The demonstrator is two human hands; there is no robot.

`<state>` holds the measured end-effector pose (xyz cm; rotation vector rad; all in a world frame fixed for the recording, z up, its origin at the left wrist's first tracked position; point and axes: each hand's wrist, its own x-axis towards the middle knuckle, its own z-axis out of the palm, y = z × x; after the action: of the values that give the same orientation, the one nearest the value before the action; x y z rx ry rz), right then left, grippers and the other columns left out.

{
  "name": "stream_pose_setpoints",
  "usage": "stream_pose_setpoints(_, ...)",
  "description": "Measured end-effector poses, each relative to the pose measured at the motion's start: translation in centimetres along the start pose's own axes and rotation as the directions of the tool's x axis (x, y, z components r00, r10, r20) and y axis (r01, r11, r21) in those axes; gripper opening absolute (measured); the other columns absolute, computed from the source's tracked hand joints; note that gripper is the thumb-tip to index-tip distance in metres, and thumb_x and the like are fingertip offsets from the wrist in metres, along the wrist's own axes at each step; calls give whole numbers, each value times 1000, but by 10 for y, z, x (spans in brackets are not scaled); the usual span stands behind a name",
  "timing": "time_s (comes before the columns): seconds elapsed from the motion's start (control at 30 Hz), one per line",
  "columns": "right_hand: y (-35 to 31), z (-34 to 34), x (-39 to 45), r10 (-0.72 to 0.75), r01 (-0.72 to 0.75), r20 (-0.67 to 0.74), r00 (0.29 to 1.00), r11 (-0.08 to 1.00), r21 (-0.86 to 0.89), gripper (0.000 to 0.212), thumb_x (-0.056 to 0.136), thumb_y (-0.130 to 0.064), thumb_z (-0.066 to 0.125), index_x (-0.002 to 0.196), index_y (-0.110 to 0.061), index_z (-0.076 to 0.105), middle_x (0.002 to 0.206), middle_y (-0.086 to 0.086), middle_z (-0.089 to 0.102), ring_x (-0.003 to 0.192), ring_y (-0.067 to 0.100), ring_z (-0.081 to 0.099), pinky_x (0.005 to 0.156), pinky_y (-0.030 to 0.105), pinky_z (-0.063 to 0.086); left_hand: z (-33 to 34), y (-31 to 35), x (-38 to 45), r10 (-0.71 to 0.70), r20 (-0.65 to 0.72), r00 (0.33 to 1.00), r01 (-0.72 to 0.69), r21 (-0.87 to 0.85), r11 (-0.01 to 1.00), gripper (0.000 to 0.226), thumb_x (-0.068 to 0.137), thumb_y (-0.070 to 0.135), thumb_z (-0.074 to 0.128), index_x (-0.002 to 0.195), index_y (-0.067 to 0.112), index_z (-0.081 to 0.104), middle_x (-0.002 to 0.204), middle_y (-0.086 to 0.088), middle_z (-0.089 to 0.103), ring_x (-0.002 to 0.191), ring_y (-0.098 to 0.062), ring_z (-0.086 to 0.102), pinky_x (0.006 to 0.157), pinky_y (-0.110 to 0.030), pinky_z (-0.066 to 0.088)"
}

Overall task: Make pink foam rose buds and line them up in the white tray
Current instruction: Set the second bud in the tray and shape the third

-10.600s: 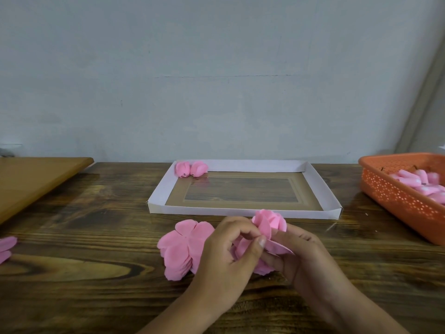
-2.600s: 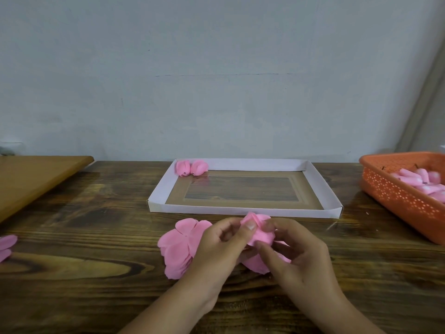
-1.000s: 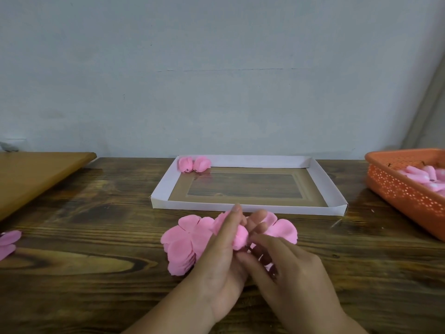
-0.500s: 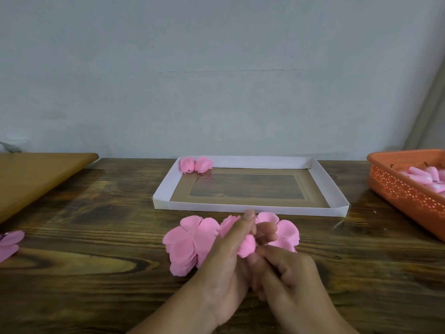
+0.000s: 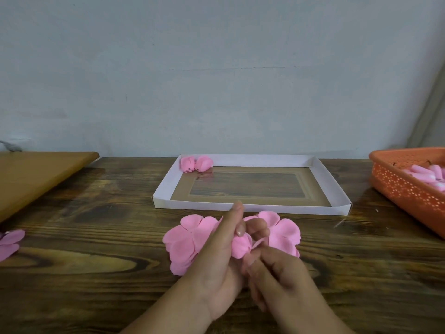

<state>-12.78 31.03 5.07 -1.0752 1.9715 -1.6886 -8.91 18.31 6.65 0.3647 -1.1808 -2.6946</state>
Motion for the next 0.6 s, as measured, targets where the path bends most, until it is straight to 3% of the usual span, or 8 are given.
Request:
stream_pose_setpoints(0.03, 4, -2, -1, -164, 139, -57, 985, 942, -305, 24, 96, -30, 55, 76, -38, 65, 65, -10, 63, 55, 7, 54, 48, 15, 38, 0, -1, 1, -16, -18, 1000, 16, -2, 1000, 45, 77, 51, 74, 52, 21, 51, 80, -2, 71, 76, -19, 71, 66, -32, 60)
stream_pose_setpoints(0.07, 5, -3, -1, -271, 211, -32, 962, 814, -541, 18, 95, -29, 56, 82, -36, 66, 69, -12, 64, 60, 7, 56, 44, 14, 35, 1, -3, 3, -21, -36, 999, 21, 2, 1000, 44, 78, 51, 73, 52, 22, 52, 82, -2, 72, 75, -18, 71, 65, -31, 59)
stream_pose_setpoints(0.13, 4, -3, -1, -327, 238, 26, 945, 631, -738, 12, 88, -23, 59, 77, -24, 65, 64, -12, 62, 53, 10, 52, 40, 10, 20, 2, -6, 5, -15, -66, 998, 15, -4, 1000, 44, 77, 52, 71, 49, 23, 53, 85, -1, 76, 72, -14, 71, 65, -30, 59)
stream_pose_setpoints(0.17, 5, -2, 0, -322, 236, 31, 946, 619, -749, 14, 86, -20, 60, 73, -21, 62, 62, -12, 61, 50, 10, 50, 41, 9, 17, 2, -7, 5, -18, -73, 997, 17, -11, 1000, 44, 77, 52, 71, 49, 23, 54, 87, -2, 77, 71, -14, 71, 65, -30, 59)
stream_pose_setpoints(0.3, 1, -4, 1, -178, 153, -33, 983, 913, -377, 32, 94, -26, 53, 62, -31, 50, 57, -15, 51, 53, 3, 48, 47, 13, 30, 2, -8, 3, -57, -36, 998, 55, -51, 997, 42, 73, 50, 74, 51, 21, 53, 79, -2, 72, 68, -16, 71, 58, -30, 58)
stream_pose_setpoints(0.4, -5, -2, 2, 2, -4, -35, 999, 998, -58, 41, 92, -29, 58, 57, -12, 50, 48, -9, 43, 44, 4, 37, 47, 14, 29, 1, -6, 1, -71, 26, 997, 72, -63, 995, 49, 75, 52, 80, 55, 20, 49, 75, -1, 66, 67, -17, 67, 62, -31, 57)
stream_pose_setpoints(0.5, -9, -3, 3, 184, -203, 87, 979, 924, 325, 33, 81, -29, 57, 54, -9, 55, 39, 2, 38, 32, 11, 30, 39, 16, 24, 0, -2, 1, -59, 70, 996, 65, -82, 995, 47, 65, 51, 83, 52, 20, 49, 73, -1, 65, 67, -17, 65, 69, -31, 54)
stream_pose_setpoints(0.6, -6, -2, 6, 296, -378, 238, 925, 667, 642, 24, 75, -23, 60, 56, -9, 59, 42, 5, 33, 29, 10, 29, 36, 11, 24, -2, 1, 1, 8, 84, 996, -4, -47, 999, 49, 72, 57, 77, 48, 24, 50, 67, 3, 65, 67, -14, 68, 73, -29, 43)
